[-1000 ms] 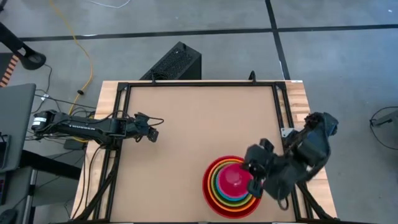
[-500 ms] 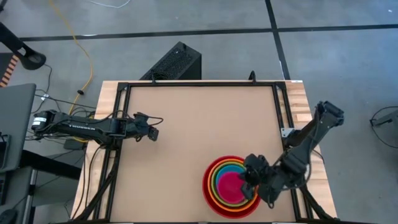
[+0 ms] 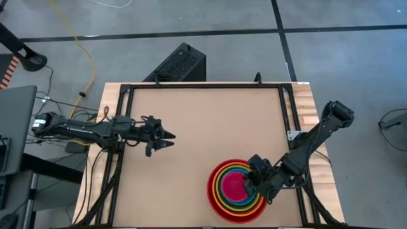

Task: Nest bowls inside each other by size order
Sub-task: Stack the pink bowl on the blue bowl, then return to Home Position

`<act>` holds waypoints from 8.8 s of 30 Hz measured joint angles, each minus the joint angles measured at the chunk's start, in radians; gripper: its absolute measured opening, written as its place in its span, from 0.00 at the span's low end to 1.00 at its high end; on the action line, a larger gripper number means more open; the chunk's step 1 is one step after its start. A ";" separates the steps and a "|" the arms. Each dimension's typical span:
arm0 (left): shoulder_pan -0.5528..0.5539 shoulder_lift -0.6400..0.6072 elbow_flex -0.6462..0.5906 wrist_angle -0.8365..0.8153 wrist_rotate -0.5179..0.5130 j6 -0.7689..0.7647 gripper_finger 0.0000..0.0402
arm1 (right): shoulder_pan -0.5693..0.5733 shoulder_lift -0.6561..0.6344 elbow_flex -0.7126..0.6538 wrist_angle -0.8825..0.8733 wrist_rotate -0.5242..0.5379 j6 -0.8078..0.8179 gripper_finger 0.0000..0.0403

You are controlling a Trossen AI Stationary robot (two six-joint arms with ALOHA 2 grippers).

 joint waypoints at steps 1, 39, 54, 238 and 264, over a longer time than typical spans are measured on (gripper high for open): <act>-0.005 -0.024 0.000 -0.004 -0.001 0.002 0.48 | 0.000 -0.001 0.000 0.001 0.000 0.010 0.00; -0.051 -0.403 -0.222 -0.087 -0.215 0.317 0.48 | 0.006 0.132 0.000 -0.056 -0.023 0.176 0.00; -0.051 -0.403 -0.222 -0.084 -0.215 0.266 0.48 | -0.005 0.178 0.000 -0.054 -0.052 0.216 0.11; -0.051 -0.434 -0.351 -0.317 -0.400 0.086 0.48 | -0.555 -1.354 -1.050 0.692 -0.419 -1.431 0.03; -0.051 -0.434 -0.351 -0.317 -0.400 0.086 0.48 | -0.555 -1.354 -1.050 0.692 -0.419 -1.431 0.03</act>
